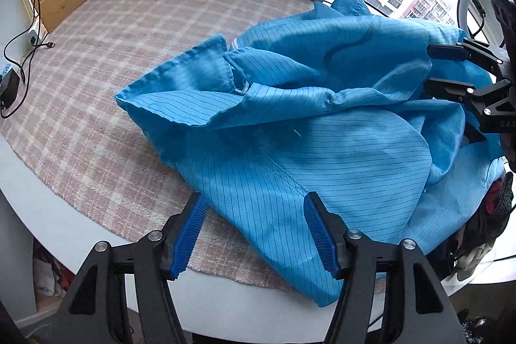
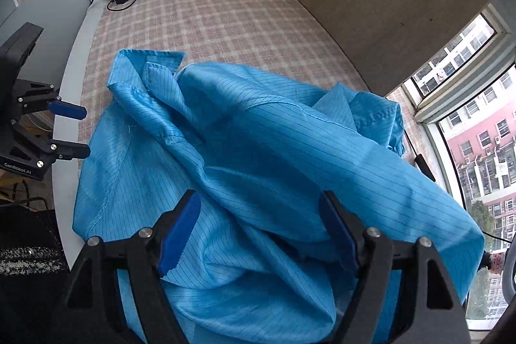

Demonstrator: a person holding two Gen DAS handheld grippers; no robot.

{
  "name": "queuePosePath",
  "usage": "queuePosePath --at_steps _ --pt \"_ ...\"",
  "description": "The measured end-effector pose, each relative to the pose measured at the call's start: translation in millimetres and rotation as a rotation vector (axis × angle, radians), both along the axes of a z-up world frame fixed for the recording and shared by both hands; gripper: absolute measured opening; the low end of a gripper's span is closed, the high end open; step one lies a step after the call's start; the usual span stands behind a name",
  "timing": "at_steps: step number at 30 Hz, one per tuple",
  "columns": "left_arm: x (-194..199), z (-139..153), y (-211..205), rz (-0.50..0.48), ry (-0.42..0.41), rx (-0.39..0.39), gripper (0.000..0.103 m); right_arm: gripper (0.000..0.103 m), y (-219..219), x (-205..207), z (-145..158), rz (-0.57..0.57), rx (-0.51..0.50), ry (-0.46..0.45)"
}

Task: Fold clothes
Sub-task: 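Grasp the coat hem with the left gripper while the right gripper holds the coat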

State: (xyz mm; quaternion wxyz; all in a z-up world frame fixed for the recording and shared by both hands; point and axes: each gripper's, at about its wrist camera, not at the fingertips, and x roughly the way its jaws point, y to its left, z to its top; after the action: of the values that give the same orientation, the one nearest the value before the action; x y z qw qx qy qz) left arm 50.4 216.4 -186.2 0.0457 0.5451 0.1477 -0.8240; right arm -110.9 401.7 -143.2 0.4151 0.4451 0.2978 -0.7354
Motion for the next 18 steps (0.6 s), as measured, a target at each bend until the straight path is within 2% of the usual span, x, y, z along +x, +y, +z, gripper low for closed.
queuePosePath --at_steps 2,4,10,12,18 --pt "-0.4 6.2 0.5 -0.014 0.015 -0.022 0.061 0.075 10.5 -2.8 11.0 -0.042 -0.097 -0.046" --pt "-3.8 10.8 2.3 -0.042 0.017 -0.012 0.061 0.075 19.3 -3.5 20.1 -0.074 -0.174 -0.070" --pt "-9.0 19.9 15.4 -0.120 0.022 -0.035 0.061 0.075 29.6 0.0 28.1 -0.095 -0.253 -0.120" --pt "-9.4 17.4 15.2 -0.115 0.000 -0.014 0.061 0.075 31.2 -0.9 26.4 -0.088 -0.243 -0.124" --pt "17.6 -15.2 14.9 -0.054 -0.121 0.103 0.061 0.075 21.1 6.1 -3.8 0.025 -0.069 -0.093"
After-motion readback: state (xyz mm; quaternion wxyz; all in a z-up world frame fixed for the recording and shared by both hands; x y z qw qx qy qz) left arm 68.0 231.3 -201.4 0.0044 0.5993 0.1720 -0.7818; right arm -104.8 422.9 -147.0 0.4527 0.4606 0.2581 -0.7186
